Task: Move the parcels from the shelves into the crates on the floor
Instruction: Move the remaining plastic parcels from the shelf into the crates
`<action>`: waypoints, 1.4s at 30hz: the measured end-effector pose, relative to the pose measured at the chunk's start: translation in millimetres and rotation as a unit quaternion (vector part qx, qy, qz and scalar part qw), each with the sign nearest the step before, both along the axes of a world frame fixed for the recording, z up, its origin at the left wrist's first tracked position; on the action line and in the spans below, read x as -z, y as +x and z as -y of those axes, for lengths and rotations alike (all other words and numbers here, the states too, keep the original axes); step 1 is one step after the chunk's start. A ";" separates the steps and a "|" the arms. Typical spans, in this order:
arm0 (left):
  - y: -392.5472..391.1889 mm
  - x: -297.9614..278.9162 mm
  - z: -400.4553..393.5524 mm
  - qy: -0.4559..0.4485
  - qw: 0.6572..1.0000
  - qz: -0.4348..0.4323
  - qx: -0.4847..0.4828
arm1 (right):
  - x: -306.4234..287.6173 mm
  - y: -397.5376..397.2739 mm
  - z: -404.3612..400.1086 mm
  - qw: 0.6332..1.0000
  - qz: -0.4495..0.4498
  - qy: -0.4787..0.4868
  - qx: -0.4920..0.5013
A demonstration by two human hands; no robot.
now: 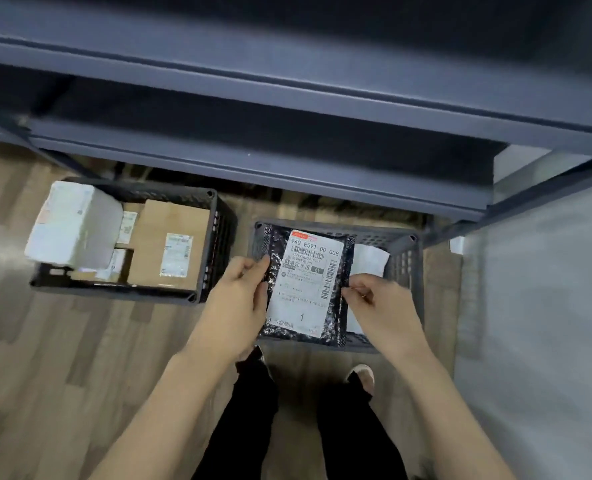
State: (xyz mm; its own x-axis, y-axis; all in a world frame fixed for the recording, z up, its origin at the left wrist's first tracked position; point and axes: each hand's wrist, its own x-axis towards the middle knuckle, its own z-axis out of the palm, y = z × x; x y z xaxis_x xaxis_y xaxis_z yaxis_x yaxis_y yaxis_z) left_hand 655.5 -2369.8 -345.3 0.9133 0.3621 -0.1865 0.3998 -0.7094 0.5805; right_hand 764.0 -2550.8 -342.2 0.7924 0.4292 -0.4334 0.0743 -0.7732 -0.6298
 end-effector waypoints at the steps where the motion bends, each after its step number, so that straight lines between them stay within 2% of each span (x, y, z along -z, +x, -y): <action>1: 5.7 20.8 -3.5 -0.005 1.000 -0.017 0.007 | 21.1 1.4 -1.7 1.000 -0.004 -0.015 0.002; 6: 30.0 144.0 3.4 -0.046 0.989 -0.138 0.029 | 147.8 12.8 -3.3 0.996 -0.017 -0.083 0.027; 11: 40.1 279.3 10.3 -0.053 0.958 -0.273 0.063 | 278.9 8.9 -10.1 0.987 -0.049 -0.152 0.008; 14: 53.9 346.2 -0.8 -0.064 0.947 -0.303 0.080 | 344.7 12.4 -25.0 0.989 -0.064 -0.131 0.008; 19: 82.7 428.1 -32.2 -0.007 0.955 -0.289 0.060 | 425.7 26.0 -61.3 0.997 -0.039 -0.041 -0.052; 23: 96.1 465.8 -36.4 0.054 0.957 -0.282 0.043 | 469.8 35.5 -84.0 0.990 0.017 -0.075 -0.122; 28: 98.9 478.0 -32.7 0.114 0.944 -0.308 0.040 | 492.2 35.6 -98.0 0.970 0.084 -0.128 -0.187; 32: 99.7 487.2 -36.2 0.126 0.941 -0.311 0.045 | 496.5 37.2 -100.8 0.933 0.198 -0.200 -0.226; 34: 99.8 492.7 -35.6 0.142 0.936 -0.316 0.058 | 501.0 38.7 -101.2 0.917 0.244 -0.203 -0.240; 42: 107.3 509.9 -41.4 0.224 0.908 -0.342 0.095 | 518.0 54.5 -110.7 0.895 0.216 -0.215 -0.326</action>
State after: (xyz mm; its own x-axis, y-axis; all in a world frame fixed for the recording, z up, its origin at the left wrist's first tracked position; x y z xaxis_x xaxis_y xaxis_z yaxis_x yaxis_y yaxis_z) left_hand 762.9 -2328.3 -855.2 0.6932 0.3893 -0.6065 0.4033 -0.9070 -0.1213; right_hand 818.6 -2440.1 -860.2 0.5680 0.7288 -0.3824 0.7626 -0.6408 -0.0885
